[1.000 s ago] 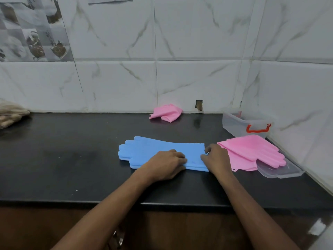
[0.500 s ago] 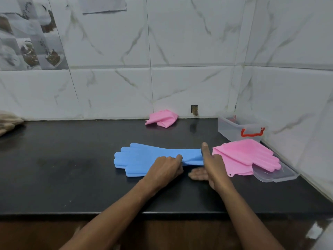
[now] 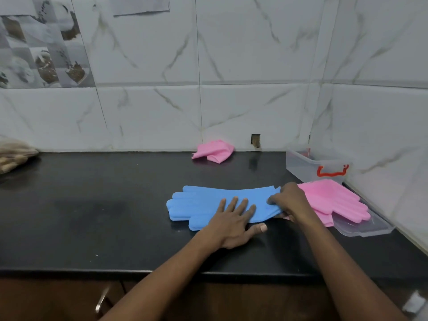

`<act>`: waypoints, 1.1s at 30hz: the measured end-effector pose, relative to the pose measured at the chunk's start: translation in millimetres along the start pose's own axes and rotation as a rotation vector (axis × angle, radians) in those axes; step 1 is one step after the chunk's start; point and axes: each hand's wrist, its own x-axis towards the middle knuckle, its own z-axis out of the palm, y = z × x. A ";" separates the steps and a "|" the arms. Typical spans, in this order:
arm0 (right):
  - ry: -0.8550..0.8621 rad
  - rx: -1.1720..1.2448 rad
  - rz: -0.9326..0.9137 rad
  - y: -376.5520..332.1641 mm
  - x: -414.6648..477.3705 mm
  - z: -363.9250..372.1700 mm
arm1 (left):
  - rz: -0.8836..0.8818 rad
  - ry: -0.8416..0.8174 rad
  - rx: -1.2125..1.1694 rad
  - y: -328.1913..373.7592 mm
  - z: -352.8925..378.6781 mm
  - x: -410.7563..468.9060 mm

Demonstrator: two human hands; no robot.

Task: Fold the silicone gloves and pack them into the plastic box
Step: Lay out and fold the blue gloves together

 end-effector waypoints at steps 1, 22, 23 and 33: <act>-0.024 0.016 -0.009 -1.9 -3.0 1.9 | -0.015 -0.027 -0.068 1.1 -3.8 2.2; 0.114 -0.770 -0.997 -0.6 -72.3 91.6 | -0.619 0.257 -1.079 -60.8 -51.8 58.4; 0.060 -0.729 -0.987 0.0 -70.6 89.6 | -0.617 0.253 -1.077 -62.0 -50.6 58.1; 0.037 -0.344 -0.391 -18.0 -11.0 49.3 | -0.521 0.370 -0.966 -56.8 -43.0 52.0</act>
